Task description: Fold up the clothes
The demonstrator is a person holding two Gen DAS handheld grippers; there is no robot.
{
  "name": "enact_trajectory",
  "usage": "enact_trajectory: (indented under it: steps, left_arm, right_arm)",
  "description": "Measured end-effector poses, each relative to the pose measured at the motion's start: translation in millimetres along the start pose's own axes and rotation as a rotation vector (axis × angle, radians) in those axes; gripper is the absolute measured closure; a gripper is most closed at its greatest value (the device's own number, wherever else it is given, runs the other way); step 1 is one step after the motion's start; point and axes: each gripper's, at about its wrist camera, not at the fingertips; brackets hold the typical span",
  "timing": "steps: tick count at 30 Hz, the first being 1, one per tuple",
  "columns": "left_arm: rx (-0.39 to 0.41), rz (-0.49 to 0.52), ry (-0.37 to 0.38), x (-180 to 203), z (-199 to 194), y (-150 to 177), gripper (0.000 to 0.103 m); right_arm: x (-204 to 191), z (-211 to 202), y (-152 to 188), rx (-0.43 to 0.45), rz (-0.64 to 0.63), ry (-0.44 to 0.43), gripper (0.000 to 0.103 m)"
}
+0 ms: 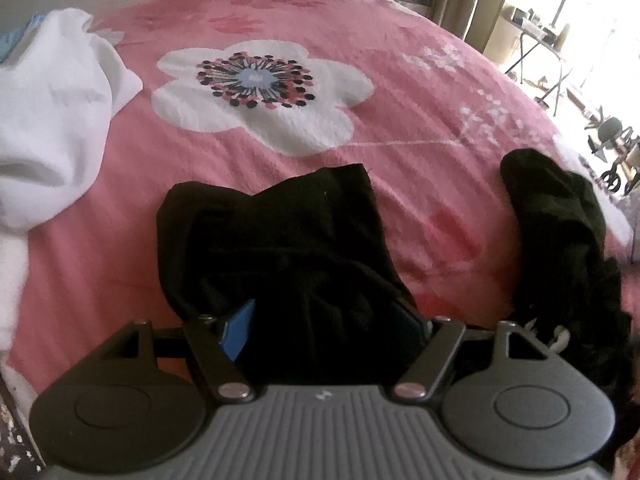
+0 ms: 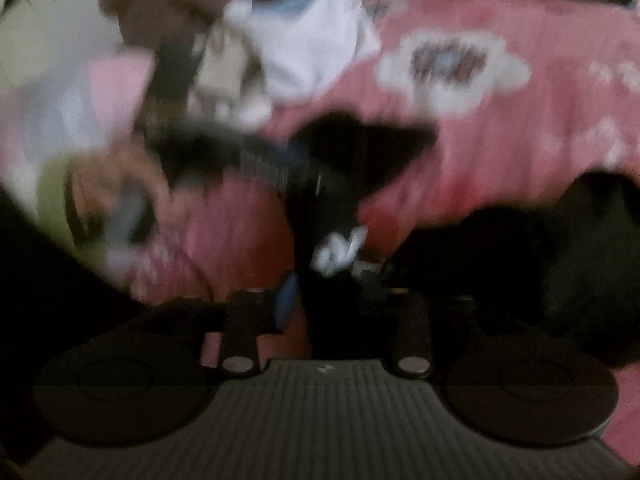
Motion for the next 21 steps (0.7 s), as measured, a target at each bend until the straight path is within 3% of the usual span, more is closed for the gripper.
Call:
enact_trajectory:
  steps: [2,5,8,10,13,14,15,21]
  left_arm:
    - [-0.004,0.019,-0.030,6,2,0,0.031]
    - [-0.006,0.048,-0.068,13,4,1,0.044]
    - [-0.001,0.065,-0.081,16,5,1,0.067]
    - [0.006,0.057,-0.074,15,3,-1,0.092]
    - [0.044,0.018,-0.038,11,-5,-6,0.095]
    - [0.080,0.009,-0.012,9,-10,-9,0.095]
    - [0.121,0.009,0.007,9,-16,-12,0.095]
    - [0.289,0.047,0.074,16,-39,-45,0.095]
  right_arm:
    - [18,-13,-14,0.064,0.034,0.074,0.041]
    - [50,-15,-33,0.084,0.084,0.224,0.026]
    - [84,12,-46,-0.024,0.117,0.425,0.025]
    - [101,28,-46,-0.076,0.171,0.479,0.025]
    - [112,34,-36,-0.087,0.250,0.458,0.052]
    - [109,30,-33,-0.078,0.243,0.462,0.075]
    - [109,24,-30,-0.066,0.263,0.453,0.090]
    - [105,-40,12,0.096,0.463,0.472,0.092]
Point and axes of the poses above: each gripper's, at about its wrist camera, not at the fingertips, and z roughly the way its jaws point, x to its right, y to its underside, and after that the axes turned 10 degrees about -x, right-handed
